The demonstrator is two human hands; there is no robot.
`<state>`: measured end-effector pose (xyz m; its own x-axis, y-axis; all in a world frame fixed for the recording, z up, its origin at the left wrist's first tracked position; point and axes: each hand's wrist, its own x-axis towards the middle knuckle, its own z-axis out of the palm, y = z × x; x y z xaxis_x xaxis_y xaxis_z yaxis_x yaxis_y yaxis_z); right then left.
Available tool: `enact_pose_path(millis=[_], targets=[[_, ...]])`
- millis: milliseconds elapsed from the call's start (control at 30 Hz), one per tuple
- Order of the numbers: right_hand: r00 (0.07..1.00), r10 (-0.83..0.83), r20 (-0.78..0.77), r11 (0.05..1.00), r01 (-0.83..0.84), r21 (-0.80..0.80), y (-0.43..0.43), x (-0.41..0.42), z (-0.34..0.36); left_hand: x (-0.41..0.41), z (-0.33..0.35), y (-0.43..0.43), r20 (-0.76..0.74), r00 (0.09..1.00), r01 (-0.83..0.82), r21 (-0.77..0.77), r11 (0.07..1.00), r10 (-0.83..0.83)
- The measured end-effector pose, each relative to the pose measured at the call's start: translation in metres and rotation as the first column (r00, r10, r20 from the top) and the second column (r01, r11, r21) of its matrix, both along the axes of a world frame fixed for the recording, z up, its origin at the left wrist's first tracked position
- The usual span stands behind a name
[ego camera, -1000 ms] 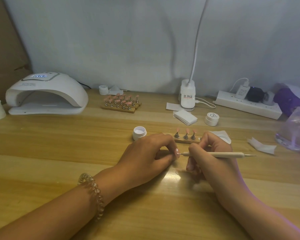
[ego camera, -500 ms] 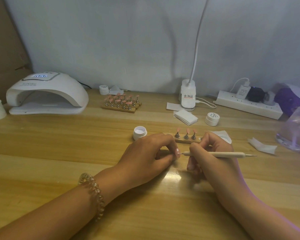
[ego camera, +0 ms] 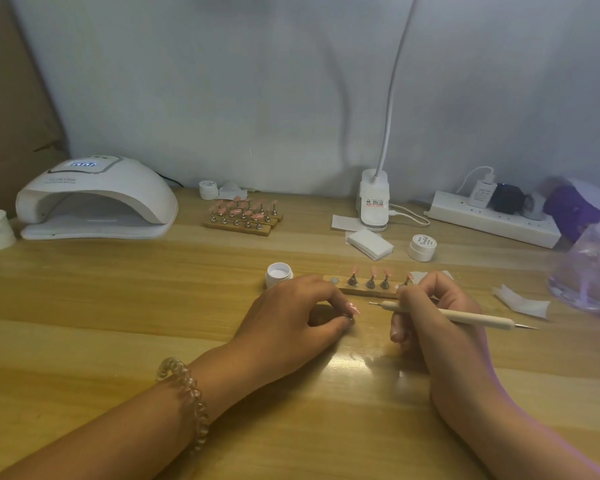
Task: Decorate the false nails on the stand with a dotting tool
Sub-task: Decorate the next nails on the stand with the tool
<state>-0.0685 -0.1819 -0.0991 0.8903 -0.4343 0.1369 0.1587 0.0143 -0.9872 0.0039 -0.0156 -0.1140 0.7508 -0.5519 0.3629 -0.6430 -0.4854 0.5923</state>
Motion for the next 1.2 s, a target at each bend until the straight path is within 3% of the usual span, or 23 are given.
enact_pose_path(millis=[533, 800, 900, 967, 1067, 1200], targets=[[0.999, 0.044, -0.016, 0.999, -0.045, -0.02, 0.001, 0.0, 0.0, 0.002, 0.0, 0.002, -0.046, 0.997, -0.055, 0.001, 0.998, 0.055], [0.997, 0.071, 0.01, 0.996, -0.07, -0.053, 0.002, -0.003, 0.001, -0.003, 0.007, 0.01, 0.131, 0.984, -0.127, 0.056, 0.99, 0.119], [0.998, 0.065, 0.025, 0.997, -0.064, -0.041, 0.001, -0.003, 0.001, 0.007, 0.013, 0.021, 0.224, 0.934, -0.284, -0.012, 0.959, 0.279], [0.997, 0.072, 0.041, 0.997, -0.071, -0.022, 0.001, -0.003, 0.001, 0.019, 0.013, 0.031, 0.156, 0.907, -0.395, -0.007, 0.919, 0.391], [0.994, 0.088, 0.069, 0.996, -0.087, -0.017, 0.0, -0.003, 0.001, 0.032, 0.006, 0.039, -0.007, 0.904, -0.422, 0.136, 0.896, 0.427], [0.985, 0.128, 0.119, 0.988, -0.116, -0.102, 0.003, -0.004, 0.001, 0.033, 0.002, 0.036, 0.017, 0.942, -0.335, 0.112, 0.936, 0.335]])
